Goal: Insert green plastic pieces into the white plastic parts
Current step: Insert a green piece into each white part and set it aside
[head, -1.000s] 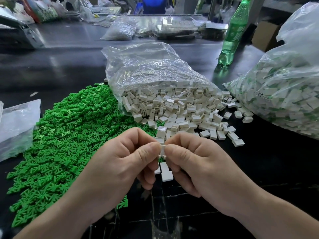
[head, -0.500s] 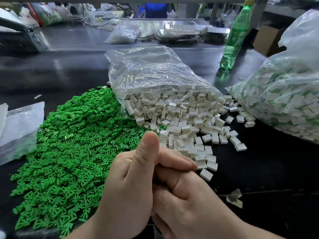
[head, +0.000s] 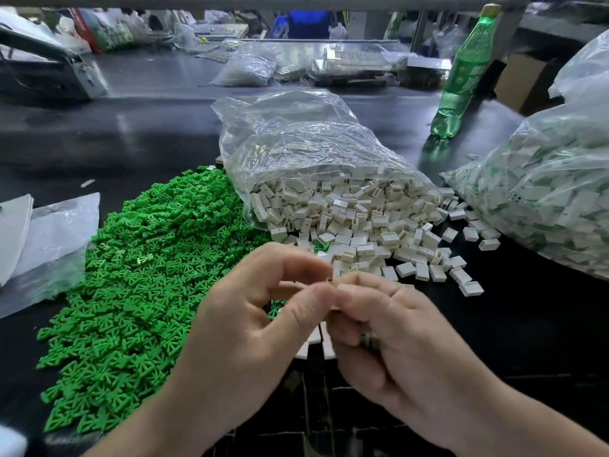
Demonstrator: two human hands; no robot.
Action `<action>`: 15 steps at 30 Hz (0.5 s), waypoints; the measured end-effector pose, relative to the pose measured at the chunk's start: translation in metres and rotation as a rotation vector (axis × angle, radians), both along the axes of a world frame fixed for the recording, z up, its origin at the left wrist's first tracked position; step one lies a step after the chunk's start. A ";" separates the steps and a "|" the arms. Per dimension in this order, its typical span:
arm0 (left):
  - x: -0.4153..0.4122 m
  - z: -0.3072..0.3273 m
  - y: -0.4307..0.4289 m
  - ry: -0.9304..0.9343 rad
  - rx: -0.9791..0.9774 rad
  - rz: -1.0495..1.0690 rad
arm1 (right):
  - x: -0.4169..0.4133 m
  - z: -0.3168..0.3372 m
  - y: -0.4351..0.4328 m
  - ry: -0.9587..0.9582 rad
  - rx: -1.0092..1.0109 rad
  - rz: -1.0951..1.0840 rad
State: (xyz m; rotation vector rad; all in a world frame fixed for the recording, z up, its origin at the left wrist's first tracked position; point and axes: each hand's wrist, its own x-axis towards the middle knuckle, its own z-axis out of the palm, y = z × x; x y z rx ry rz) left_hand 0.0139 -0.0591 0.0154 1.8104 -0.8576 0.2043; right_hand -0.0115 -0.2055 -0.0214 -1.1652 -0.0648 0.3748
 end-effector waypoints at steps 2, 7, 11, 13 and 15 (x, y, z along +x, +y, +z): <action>-0.001 -0.017 0.025 -0.011 0.064 0.152 | 0.004 0.002 -0.004 0.040 0.056 -0.027; 0.007 -0.022 0.020 -0.207 0.279 0.260 | 0.003 0.005 -0.003 0.105 0.015 -0.038; 0.007 -0.027 0.023 -0.279 0.263 0.284 | 0.004 0.004 -0.003 0.129 0.005 -0.031; 0.006 -0.028 0.020 -0.288 0.221 0.286 | 0.004 0.004 -0.004 0.156 0.053 -0.015; 0.003 -0.029 0.017 -0.291 0.215 0.286 | 0.005 0.005 -0.005 0.187 0.152 0.021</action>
